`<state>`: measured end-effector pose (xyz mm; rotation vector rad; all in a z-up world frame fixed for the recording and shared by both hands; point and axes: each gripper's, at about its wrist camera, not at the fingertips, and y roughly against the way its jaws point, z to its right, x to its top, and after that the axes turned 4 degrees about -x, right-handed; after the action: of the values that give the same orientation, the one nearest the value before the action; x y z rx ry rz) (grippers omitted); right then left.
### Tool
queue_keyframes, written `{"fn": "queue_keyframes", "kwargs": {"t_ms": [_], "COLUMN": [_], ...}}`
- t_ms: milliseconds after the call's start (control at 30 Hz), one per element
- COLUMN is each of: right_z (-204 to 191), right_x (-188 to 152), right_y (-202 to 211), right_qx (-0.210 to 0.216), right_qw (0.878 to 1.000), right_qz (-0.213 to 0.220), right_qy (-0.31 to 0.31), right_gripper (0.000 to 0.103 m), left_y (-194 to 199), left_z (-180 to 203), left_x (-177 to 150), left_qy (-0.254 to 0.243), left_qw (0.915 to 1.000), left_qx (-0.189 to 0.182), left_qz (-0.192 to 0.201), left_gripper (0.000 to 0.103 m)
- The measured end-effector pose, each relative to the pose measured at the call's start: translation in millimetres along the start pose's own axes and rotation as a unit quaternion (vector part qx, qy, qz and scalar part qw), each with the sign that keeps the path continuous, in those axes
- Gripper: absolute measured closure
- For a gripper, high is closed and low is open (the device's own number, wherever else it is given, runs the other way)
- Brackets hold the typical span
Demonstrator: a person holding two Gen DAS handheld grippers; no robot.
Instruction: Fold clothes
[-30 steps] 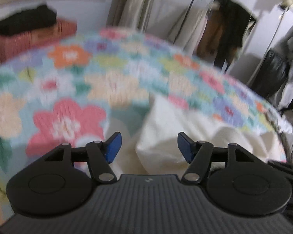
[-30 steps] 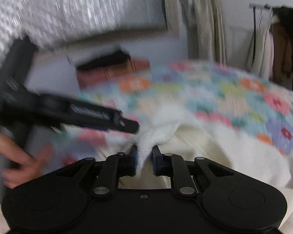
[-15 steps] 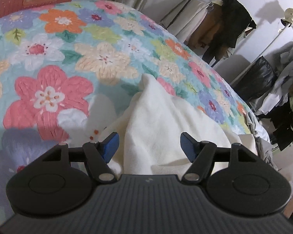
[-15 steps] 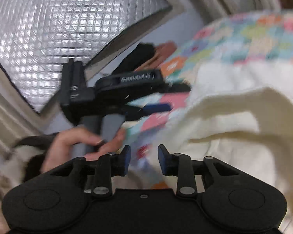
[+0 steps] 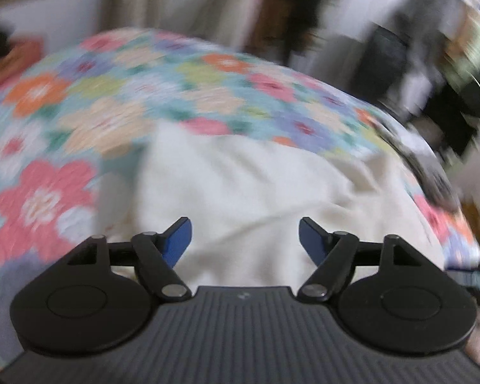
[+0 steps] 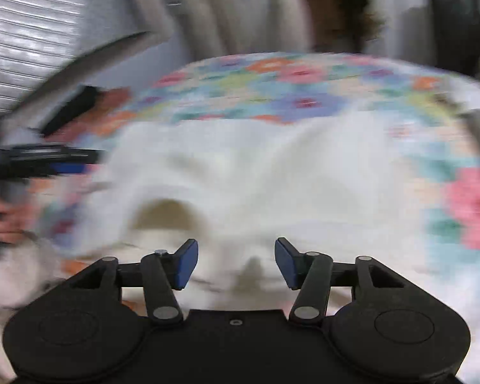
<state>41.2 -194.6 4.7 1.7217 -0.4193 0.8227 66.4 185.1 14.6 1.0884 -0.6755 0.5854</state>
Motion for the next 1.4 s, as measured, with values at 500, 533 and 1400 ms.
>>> {"fn": "queue_keyframes", "kwargs": {"t_ms": [500,533,1400], "right_z": [37,39,131], "right_x": [-22,-19,-26], "right_y": [-39,-40,18], "right_qx": [-0.165,-0.163,-0.221], "right_qw": [0.978,0.979,0.959], "right_qz": [-0.017,-0.01,0.035], "right_qy": [0.128,0.126,-0.173], "right_gripper": [0.048,0.07,0.077], "left_y": [-26,-29,-29], "left_z": [89,86,16], "left_x": [-35,-35,-19], "left_qy": [-0.164,-0.157,0.053], "left_qw": [0.9817,0.9831,0.9953], "left_qx": [-0.059,-0.051,-0.077], "left_qz": [-0.076,-0.079,-0.025], "left_gripper": [0.019,0.02,0.079]}}
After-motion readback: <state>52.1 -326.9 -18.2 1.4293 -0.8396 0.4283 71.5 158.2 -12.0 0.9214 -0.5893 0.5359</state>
